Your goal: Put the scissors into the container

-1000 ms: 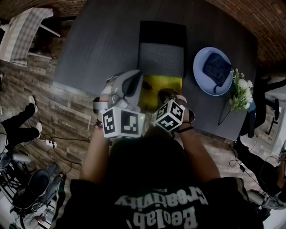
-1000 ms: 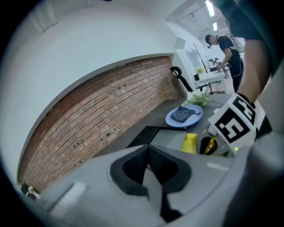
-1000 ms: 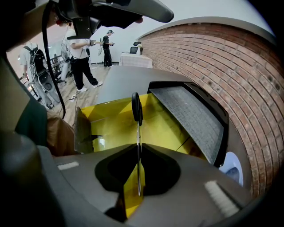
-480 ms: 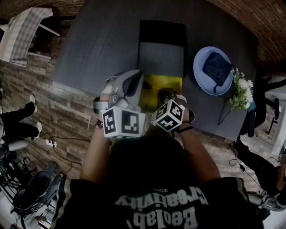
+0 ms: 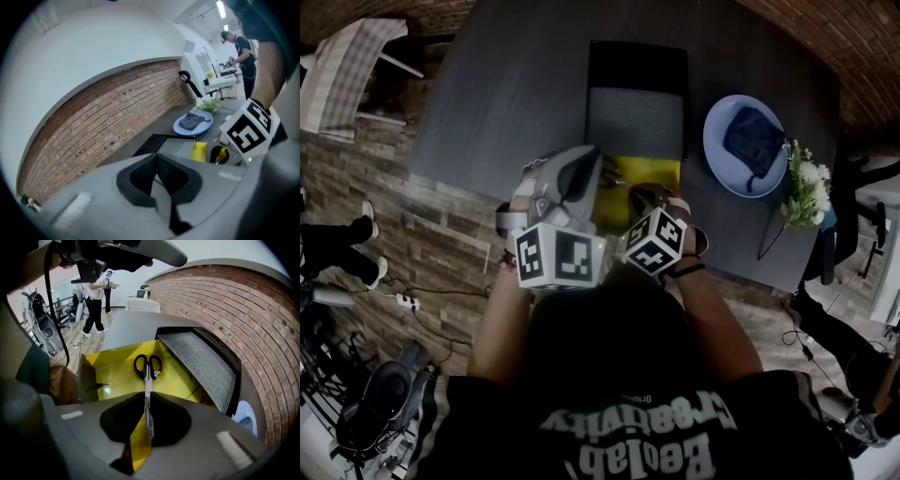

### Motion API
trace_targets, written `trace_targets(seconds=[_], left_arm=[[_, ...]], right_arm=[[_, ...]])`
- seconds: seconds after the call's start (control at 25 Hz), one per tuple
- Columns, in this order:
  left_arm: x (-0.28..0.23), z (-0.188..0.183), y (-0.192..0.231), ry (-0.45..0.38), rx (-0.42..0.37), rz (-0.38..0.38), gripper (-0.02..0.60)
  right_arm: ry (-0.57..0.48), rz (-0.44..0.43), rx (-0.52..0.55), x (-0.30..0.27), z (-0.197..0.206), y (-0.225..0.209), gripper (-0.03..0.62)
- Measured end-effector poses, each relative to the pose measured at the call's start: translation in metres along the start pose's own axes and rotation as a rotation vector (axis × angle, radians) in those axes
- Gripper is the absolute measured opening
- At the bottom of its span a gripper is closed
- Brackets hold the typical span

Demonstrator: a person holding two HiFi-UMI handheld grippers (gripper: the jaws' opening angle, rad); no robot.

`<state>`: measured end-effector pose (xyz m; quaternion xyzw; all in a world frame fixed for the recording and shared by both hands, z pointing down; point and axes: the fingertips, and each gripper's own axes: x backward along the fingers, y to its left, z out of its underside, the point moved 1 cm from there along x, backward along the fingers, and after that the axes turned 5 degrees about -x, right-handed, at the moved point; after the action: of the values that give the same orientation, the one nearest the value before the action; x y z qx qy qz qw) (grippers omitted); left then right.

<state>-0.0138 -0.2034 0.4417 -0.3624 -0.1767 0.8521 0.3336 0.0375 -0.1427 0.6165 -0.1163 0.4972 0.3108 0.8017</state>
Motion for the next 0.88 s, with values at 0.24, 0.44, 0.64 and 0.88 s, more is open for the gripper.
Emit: trace_targets(seconds=[0.24,0.44,0.64,0.88], left_arm=[[0.0005,0.002,0.0,0.006,0.003,-0.001,0.003],[0.0005,0.0031,0.0008,0.007,0.003,0.001,0.003],[-0.0016,0.0043,0.0001,0.01,0.001,0.002,0.003],[-0.0021,0.0051,0.0002,0.015,-0.005,0.002,0.003]], right_arm=[[-0.001,0.0,0.001,0.0005,-0.0001,0.0,0.044],[-0.002,-0.004,0.004,0.0007,-0.0009,0.0011,0.052],[-0.016,-0.012,-0.016,0.0012,-0.0009,-0.0004,0.061],[-0.03,-0.023,-0.019,0.0041,-0.0009,-0.0012,0.088]])
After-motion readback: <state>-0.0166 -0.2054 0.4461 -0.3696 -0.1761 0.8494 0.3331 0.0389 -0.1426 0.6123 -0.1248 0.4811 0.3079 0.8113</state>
